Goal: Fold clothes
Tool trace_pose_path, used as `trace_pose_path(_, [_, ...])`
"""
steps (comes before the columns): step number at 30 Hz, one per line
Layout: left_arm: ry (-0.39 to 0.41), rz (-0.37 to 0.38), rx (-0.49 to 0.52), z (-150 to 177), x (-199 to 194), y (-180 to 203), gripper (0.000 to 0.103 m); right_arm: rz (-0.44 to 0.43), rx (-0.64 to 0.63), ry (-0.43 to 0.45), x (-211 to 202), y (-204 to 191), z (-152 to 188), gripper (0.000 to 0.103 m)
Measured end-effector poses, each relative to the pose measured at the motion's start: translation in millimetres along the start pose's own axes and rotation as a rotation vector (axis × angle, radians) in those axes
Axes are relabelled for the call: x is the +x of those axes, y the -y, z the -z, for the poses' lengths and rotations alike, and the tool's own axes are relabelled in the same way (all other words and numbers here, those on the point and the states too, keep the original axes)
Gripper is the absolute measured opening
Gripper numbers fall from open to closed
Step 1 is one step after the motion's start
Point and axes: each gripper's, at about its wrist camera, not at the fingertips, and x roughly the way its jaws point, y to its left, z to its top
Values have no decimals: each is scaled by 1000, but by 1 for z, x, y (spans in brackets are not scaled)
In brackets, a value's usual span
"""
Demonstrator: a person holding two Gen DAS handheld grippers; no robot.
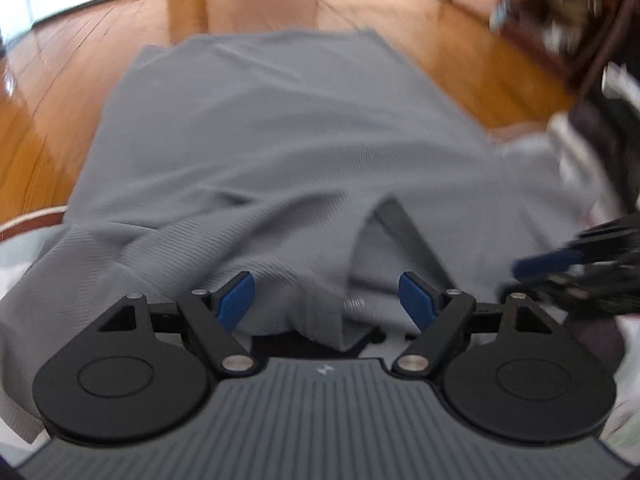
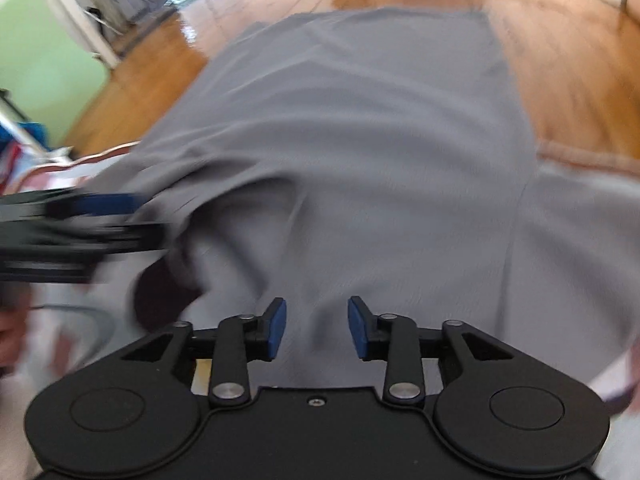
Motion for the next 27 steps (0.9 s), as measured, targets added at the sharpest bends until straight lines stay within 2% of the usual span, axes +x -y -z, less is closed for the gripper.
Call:
trace_pose_path(2, [-39, -90, 70, 0, 19, 16, 85, -65, 29, -36, 5, -4, 11, 44])
trace_pose_path(3, [-54, -119, 79, 0, 27, 18, 85, -81, 42, -49, 8, -6, 15, 51])
trace_pose_path(5, [-61, -158, 75, -2, 35, 19, 84, -48, 62, -54, 18, -7, 18, 56])
trace_pose_path(6, [-52, -169, 62, -3, 37, 16, 80, -28, 69, -57, 24, -7, 19, 57])
trace_pose_path(7, [-43, -170, 28, -3, 33, 9, 71, -13, 72, -71, 31, -6, 21, 59])
trace_pose_path(8, [-35, -169, -8, -3, 28, 2, 46, -3, 65, -78, 35, -5, 25, 59])
trace_pose_path(9, [-27, -169, -43, -3, 24, -6, 27, 7, 44, -54, 33, -7, 25, 59])
trace_pose_path(11, [-10, -169, -114, -2, 14, -21, 18, 63, 19, -49, 36, -8, 22, 55])
trace_pose_path(12, [-1, -168, -149, -2, 10, -29, 16, 88, 9, -47, 37, -8, 21, 40])
trace_pose_path(13, [7, -168, -185, -2, 5, -36, 16, 102, 6, -46, 38, -7, 19, 16])
trace_pose_path(14, [16, -167, -220, -2, 1, -44, 16, 109, 9, -47, 37, -4, 20, 15])
trace_pose_path(19, [77, 67, -551, 20, -61, -82, 16, 44, 43, 26, 14, 3, 24, 14])
trace_pose_path(20, [104, 73, -573, 28, -71, -84, 16, 42, 19, 23, 11, 0, 27, 14])
trace_pose_path(21, [112, 39, -569, 35, -78, -84, 16, 41, -3, 19, 9, -2, 31, 14])
trace_pose_path(23, [51, -35, -541, 46, -70, -84, 16, 53, -26, 2, 6, -1, 37, 14])
trace_pose_path(24, [0, -48, -548, 50, -59, -85, 16, 45, -22, -11, 7, 0, 39, 14])
trace_pose_path(26, [-96, -18, -576, 53, -35, -92, 16, 44, -36, -27, 13, -3, 42, 14])
trace_pose_path(27, [-124, -3, -564, 52, -27, -92, 16, 55, -66, -23, 14, -7, 43, 18])
